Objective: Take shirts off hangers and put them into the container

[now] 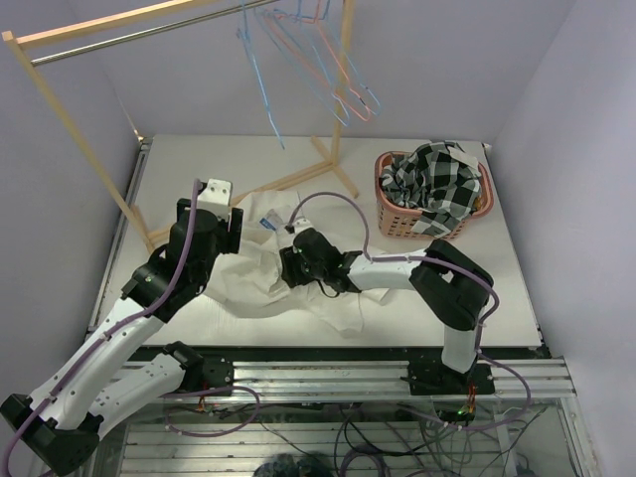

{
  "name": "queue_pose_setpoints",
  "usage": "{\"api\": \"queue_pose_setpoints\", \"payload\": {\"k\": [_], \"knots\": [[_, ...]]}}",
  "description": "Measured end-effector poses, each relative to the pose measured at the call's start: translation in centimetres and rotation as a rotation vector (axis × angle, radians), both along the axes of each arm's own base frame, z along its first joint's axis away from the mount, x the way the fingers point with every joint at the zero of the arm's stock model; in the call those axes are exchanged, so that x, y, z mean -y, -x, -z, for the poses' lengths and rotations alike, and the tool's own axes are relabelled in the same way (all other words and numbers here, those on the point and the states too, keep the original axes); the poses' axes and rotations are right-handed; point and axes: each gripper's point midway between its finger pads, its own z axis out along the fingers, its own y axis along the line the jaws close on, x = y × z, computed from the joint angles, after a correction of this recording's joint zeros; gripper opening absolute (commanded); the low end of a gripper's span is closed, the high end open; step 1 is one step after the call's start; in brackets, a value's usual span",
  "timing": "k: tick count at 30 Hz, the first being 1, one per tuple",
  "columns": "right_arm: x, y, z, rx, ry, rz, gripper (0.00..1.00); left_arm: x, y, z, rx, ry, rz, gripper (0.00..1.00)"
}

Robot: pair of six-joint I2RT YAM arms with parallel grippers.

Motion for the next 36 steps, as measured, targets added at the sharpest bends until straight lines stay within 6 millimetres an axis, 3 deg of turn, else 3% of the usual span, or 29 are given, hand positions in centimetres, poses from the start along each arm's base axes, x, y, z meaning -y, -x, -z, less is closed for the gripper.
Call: {"api": "queue_pose_setpoints", "payload": {"k": [1, 3, 7, 10, 12, 16, 19, 24, 26, 28, 31, 36], "knots": [[0.1, -0.1, 0.3, 0.004, -0.007, 0.006, 0.13, 0.0, 0.0, 0.0, 0.0, -0.001, 0.0, 0.78], [0.4, -0.1, 0.7, 0.009, -0.021, 0.014, 0.0, 0.0, 0.0, 0.1, -0.002, -0.002, 0.0, 0.78], [0.8, 0.3, 1.2, 0.017, -0.09, 0.031, 0.0, 0.1, -0.1, 0.2, -0.005, -0.003, 0.002, 0.78], [2.1, 1.9, 1.1, 0.005, -0.139, 0.036, 0.0, 0.1, -0.1, 0.2, -0.006, -0.003, 0.003, 0.78], [3.7, 3.3, 0.8, -0.012, -0.142, 0.043, 0.0, 0.1, -0.1, 0.2, -0.006, -0.003, 0.004, 0.78], [8.7, 6.4, -0.2, -0.051, -0.071, 0.08, 0.0, 0.2, -0.1, 0.2, -0.008, -0.003, 0.007, 0.78], [10.9, 6.8, -4.9, 0.007, -0.096, 0.123, 0.0, 0.3, -0.1, 0.2, -0.009, -0.002, 0.01, 0.78], [13.5, 4.2, -20.0, 0.251, -0.262, 0.248, 0.0, 0.3, -0.1, 0.3, -0.01, 0.0, 0.013, 0.78], [15.1, 2.5, -25.1, 0.332, -0.273, 0.319, 0.0, 0.3, -0.1, 0.3, -0.01, 0.0, 0.014, 0.78], [16.8, 0.5, -28.7, 0.388, -0.246, 0.388, 0.0, 0.4, -0.1, 0.3, -0.011, 0.001, 0.016, 0.78], [20.0, -3.6, -32.5, 0.443, -0.158, 0.503, 0.0, 0.4, -0.1, 0.3, -0.011, 0.001, 0.018, 0.78], [23.4, -9.2, -35.2, 0.434, -0.065, 0.619, 0.0, 0.5, -0.1, 0.3, -0.012, 0.003, 0.021, 0.78]]}}
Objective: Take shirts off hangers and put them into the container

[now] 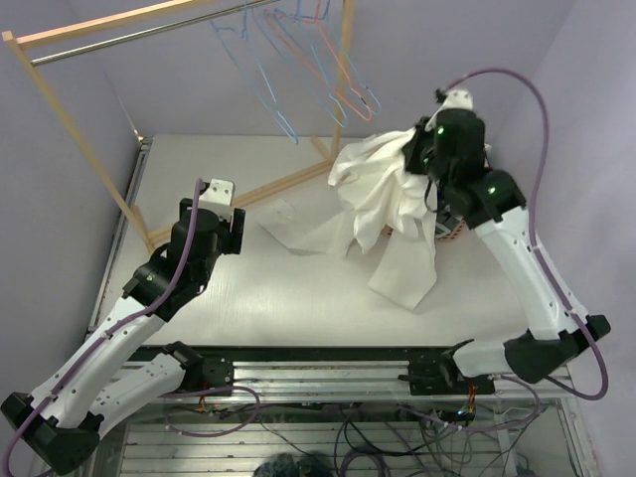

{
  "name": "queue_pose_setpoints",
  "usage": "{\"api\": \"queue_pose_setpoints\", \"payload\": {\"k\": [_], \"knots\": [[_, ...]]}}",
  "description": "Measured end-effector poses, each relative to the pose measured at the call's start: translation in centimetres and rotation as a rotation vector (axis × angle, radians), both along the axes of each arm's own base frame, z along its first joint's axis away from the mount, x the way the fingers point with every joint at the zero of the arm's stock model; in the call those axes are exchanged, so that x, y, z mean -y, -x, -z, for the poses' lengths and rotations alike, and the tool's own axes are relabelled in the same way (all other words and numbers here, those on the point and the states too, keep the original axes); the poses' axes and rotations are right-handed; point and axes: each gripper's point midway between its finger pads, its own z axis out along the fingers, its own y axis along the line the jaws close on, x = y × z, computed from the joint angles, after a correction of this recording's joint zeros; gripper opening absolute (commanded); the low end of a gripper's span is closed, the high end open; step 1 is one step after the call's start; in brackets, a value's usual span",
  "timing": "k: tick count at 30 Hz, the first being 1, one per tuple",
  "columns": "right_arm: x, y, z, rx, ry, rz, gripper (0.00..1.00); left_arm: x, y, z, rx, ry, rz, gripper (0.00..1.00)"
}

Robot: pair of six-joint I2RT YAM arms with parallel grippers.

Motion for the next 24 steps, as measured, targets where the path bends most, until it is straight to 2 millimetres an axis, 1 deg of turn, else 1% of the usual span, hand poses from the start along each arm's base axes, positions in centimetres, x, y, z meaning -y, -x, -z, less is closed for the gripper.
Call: {"api": "queue_pose_setpoints", "payload": {"k": [3, 6, 9, 10, 11, 12, 13, 14, 15, 16, 18, 19, 21, 22, 23, 24], "knots": [[3.5, -2.6, -1.6, -0.009, -0.028, 0.072, 0.0, 0.1, 0.0, 0.0, -0.001, 0.003, 0.006, 0.78], [9.1, -5.6, -4.4, 0.013, -0.083, 0.171, 0.0, 0.2, 0.1, -0.1, 0.001, 0.009, 0.013, 0.78], [14.8, -7.9, -7.2, 0.057, -0.141, 0.269, 0.0, 0.2, 0.2, -0.2, 0.005, 0.014, 0.016, 0.78], [16.5, -8.4, -7.7, 0.074, -0.159, 0.3, 0.0, 0.2, 0.2, -0.3, 0.006, 0.016, 0.018, 0.78], [17.7, -8.7, -7.7, 0.078, -0.178, 0.322, 0.0, 0.3, 0.2, -0.3, 0.008, 0.018, 0.019, 0.78], [18.3, -8.9, -7.3, 0.076, -0.193, 0.33, 0.0, 0.3, 0.2, -0.3, 0.009, 0.019, 0.02, 0.78], [18.3, -9.0, -6.5, 0.071, -0.216, 0.322, 0.0, 0.3, 0.3, -0.4, 0.01, 0.02, 0.021, 0.78], [17.9, -8.9, -5.1, 0.054, -0.238, 0.306, 0.0, 0.3, 0.3, -0.4, 0.012, 0.022, 0.023, 0.78], [17.2, -8.7, -3.2, 0.026, -0.263, 0.283, 0.0, 0.3, 0.3, -0.5, 0.014, 0.024, 0.023, 0.78], [16.3, -8.4, -0.6, -0.011, -0.284, 0.259, 0.0, 0.3, 0.4, -0.6, 0.016, 0.026, 0.025, 0.77], [14.7, -7.8, 5.9, -0.13, -0.32, 0.23, 0.0, 0.3, 0.5, -0.7, 0.02, 0.031, 0.031, 0.76], [14.1, -7.6, 8.5, -0.184, -0.329, 0.222, 0.0, 0.4, 0.5, -0.7, 0.02, 0.033, 0.035, 0.76], [12.6, -7.8, 15.2, -0.326, -0.327, 0.21, 0.0, 0.5, 0.5, -0.7, 0.019, 0.035, 0.04, 0.75], [11.7, -7.9, 18.1, -0.392, -0.317, 0.205, 0.0, 0.6, 0.5, -0.7, 0.018, 0.035, 0.043, 0.75], [11.1, -8.0, 20.6, -0.442, -0.306, 0.2, 0.0, 0.6, 0.5, -0.6, 0.015, 0.035, 0.046, 0.75], [10.5, -8.0, 22.5, -0.472, -0.298, 0.194, 0.0, 0.7, 0.5, -0.6, 0.013, 0.034, 0.048, 0.74]]}}
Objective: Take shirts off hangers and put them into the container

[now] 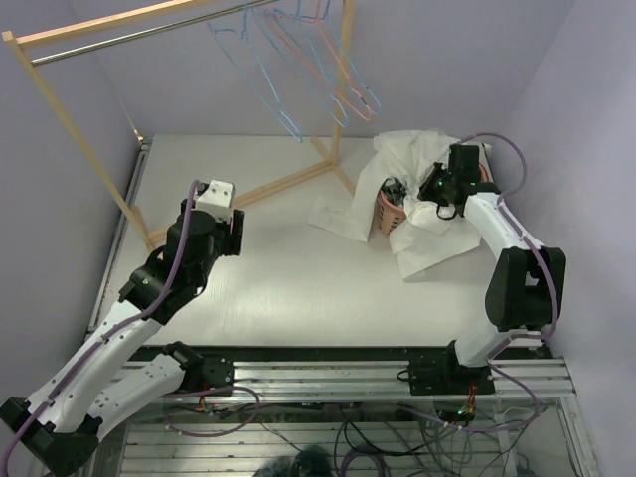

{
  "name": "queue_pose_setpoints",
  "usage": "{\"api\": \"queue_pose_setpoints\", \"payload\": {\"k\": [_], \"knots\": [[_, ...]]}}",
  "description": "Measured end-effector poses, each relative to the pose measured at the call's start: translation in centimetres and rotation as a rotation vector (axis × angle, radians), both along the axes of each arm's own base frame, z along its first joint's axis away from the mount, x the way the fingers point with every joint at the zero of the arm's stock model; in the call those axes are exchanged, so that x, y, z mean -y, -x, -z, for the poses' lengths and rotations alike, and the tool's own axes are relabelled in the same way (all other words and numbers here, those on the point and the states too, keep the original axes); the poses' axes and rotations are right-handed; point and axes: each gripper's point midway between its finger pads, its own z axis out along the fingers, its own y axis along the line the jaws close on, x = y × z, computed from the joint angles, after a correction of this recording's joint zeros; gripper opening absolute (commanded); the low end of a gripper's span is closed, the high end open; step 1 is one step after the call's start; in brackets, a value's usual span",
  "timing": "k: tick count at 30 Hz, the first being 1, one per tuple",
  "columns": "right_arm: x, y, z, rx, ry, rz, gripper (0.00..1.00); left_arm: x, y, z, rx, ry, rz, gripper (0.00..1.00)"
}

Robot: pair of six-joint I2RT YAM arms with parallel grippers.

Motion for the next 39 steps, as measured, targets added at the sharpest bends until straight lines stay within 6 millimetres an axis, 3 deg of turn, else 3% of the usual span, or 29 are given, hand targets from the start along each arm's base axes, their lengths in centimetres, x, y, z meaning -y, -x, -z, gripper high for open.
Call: {"api": "queue_pose_setpoints", "payload": {"k": [2, 7, 12, 17, 23, 27, 29, 34, 39], "knots": [[-0.4, -0.3, 1.2, 0.004, 0.004, -0.008, 0.0, 0.2, -0.1, 0.2, -0.006, -0.001, 0.006, 0.73], [-0.4, -0.7, 1.2, 0.052, 0.006, -0.017, 0.0, 0.6, -0.4, 0.9, -0.031, -0.013, 0.018, 0.68], [-0.5, -0.9, 1.5, 0.106, 0.001, -0.027, 0.0, 1.6, -0.7, 2.1, -0.064, -0.017, 0.055, 0.4], [-0.7, -0.7, 1.2, 0.162, -0.001, -0.045, 0.0, 3.2, -1.2, 3.9, -0.122, -0.021, 0.115, 0.41], [-1.0, -0.1, 0.9, 0.203, -0.011, -0.064, 0.02, 6.2, -1.8, 7.8, -0.269, -0.003, 0.193, 0.47], [-1.4, -0.6, 0.6, 0.212, -0.02, -0.092, 0.07, 9.9, -2.7, 9.4, -0.37, 0.061, 0.289, 0.23], [-2.0, -1.2, 0.3, 0.212, -0.034, -0.126, 0.12, 12.3, -3.9, 9.2, -0.381, 0.12, 0.338, 0.25], [-3.1, -1.9, -0.9, 0.141, -0.074, -0.174, 0.27, 18.0, -8.2, 7.1, -0.381, 0.26, 0.397, 0.58], [-3.2, -3.7, -6.7, 0.139, -0.049, -0.205, 0.42, 22.8, -13.3, 1.8, -0.324, 0.344, 0.451, 0.65]]}}
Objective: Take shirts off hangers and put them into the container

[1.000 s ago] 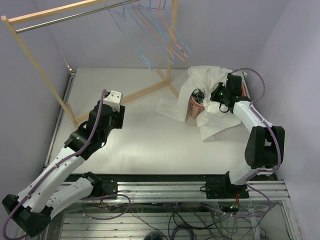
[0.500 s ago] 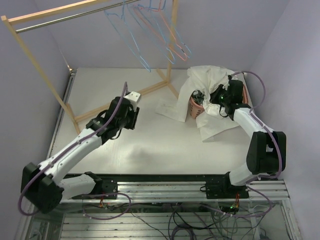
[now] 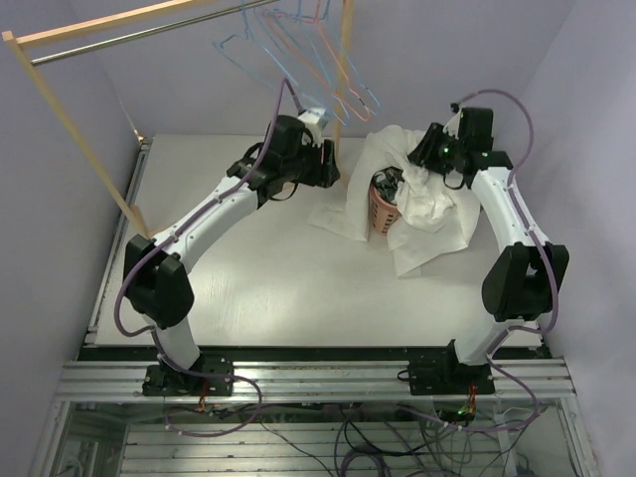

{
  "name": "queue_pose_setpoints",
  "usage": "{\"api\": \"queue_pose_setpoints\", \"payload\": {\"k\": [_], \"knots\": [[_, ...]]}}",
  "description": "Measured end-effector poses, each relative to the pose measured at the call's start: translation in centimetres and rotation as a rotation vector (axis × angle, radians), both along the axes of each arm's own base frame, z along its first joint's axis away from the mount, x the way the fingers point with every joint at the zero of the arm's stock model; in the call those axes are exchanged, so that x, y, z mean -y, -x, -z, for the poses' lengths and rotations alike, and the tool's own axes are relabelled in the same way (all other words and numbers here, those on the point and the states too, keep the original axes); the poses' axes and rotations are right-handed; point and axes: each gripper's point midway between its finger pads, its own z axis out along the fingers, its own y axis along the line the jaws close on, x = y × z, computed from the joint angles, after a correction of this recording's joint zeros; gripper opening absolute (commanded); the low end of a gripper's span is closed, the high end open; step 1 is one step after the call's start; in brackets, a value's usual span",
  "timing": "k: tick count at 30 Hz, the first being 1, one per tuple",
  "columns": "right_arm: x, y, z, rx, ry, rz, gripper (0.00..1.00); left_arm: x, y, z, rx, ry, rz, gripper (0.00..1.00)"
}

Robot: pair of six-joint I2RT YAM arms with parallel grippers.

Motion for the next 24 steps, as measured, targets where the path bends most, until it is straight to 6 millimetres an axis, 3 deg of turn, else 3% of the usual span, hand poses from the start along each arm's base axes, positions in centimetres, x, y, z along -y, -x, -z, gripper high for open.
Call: {"api": "queue_pose_setpoints", "payload": {"k": [2, 5, 7, 11, 14, 18, 24], "knots": [[0.1, -0.5, -2.6, 0.042, 0.022, -0.018, 0.45, 1.1, -1.0, -1.7, 0.029, 0.028, 0.02, 0.66], [0.2, -0.3, -4.1, 0.062, 0.047, -0.036, 0.51, 1.9, -1.4, -1.5, 0.022, 0.037, 0.045, 0.66], [0.4, 0.1, -3.7, 0.042, 0.062, -0.038, 0.52, 2.2, -1.5, 0.0, -0.007, 0.024, 0.053, 0.66], [1.3, 0.8, -1.9, -0.012, 0.102, -0.006, 0.53, 2.0, -1.0, 5.4, -0.104, -0.034, 0.057, 0.66], [2.2, 0.9, -2.2, -0.005, 0.14, 0.025, 0.56, 1.5, -0.1, 8.8, -0.172, -0.066, 0.051, 0.67], [3.3, 1.3, -5.3, 0.082, 0.176, 0.066, 0.6, 1.9, -0.1, 10.6, -0.204, -0.054, 0.055, 0.69], [4.3, 2.1, -10.8, 0.219, 0.184, 0.109, 0.6, 4.4, -1.3, 11.0, -0.197, 0.067, 0.074, 0.7]]}}
